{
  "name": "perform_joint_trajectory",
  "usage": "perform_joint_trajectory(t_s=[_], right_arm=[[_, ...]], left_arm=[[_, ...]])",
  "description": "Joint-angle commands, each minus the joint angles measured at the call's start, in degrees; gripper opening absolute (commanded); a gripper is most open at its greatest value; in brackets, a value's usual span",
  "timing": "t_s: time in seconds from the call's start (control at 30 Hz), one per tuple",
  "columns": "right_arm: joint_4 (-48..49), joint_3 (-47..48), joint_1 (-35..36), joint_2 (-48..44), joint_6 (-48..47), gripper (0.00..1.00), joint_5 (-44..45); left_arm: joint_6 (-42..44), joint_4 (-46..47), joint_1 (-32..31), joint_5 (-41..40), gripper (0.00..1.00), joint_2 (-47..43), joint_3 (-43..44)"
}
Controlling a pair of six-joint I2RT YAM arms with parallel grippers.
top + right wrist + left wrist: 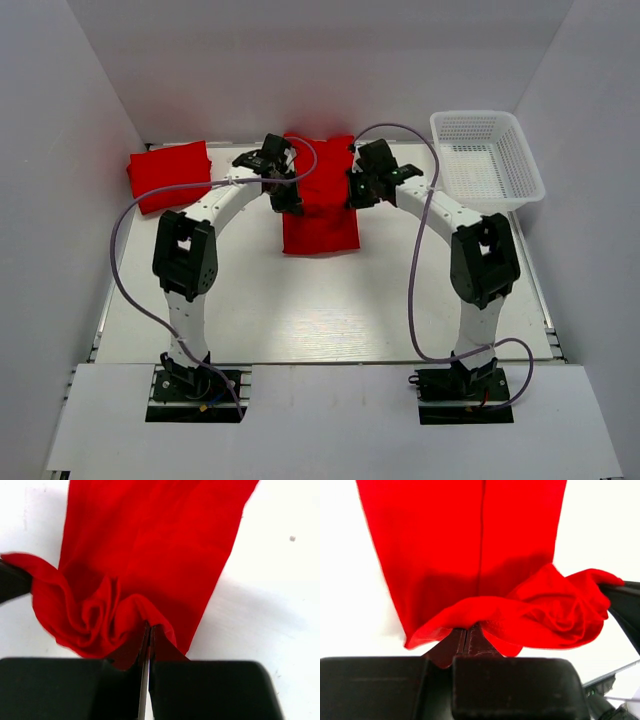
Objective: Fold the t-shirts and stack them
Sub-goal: Fold the folded rectangular tshirt in 1/3 of the way
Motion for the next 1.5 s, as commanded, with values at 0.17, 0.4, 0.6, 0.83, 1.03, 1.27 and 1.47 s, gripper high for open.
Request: perform_joint_trajectory(t_s=[0.17, 0.4, 0.6, 0.83, 1.03, 1.27, 1.47], right_arm=[[-4.55, 10.46, -2.98, 5.59, -2.49, 0.00, -2.05], [-6.58, 18.20, -5.00, 11.14, -3.27, 0.00, -5.57], [-6.75, 20.93, -5.96, 13.94, -3.37, 0.00, -7.86], [-5.44, 23.22, -7.02, 17.29, -2.32, 0.00, -10.32], [-1.31, 22.88, -7.99, 19.40, 0.76, 0.00, -9.36], [8.88, 23.22, -9.21, 22.47, 6.02, 0.29, -12.42], [14.95, 31.73, -10.80, 23.45, 9.29, 0.90, -14.64]], left_arm=[[2.40, -1.37, 4.37, -2.66, 0.00, 4.76, 9.82], [4.24, 1.70, 6.74, -0.46, 0.00, 6.71, 13.59], [5.13, 1.70, 7.88, 1.48, 0.00, 11.00, 15.89], [5.13, 4.60, 8.41, 4.11, 0.00, 13.30, 15.89], [4.60, 7.15, 9.46, 4.11, 0.00, 15.31, 16.42], [2.93, 11.72, 10.69, 5.78, 0.52, 17.78, 18.08], [0.47, 11.11, 14.47, 5.17, 0.99, 21.12, 28.01]])
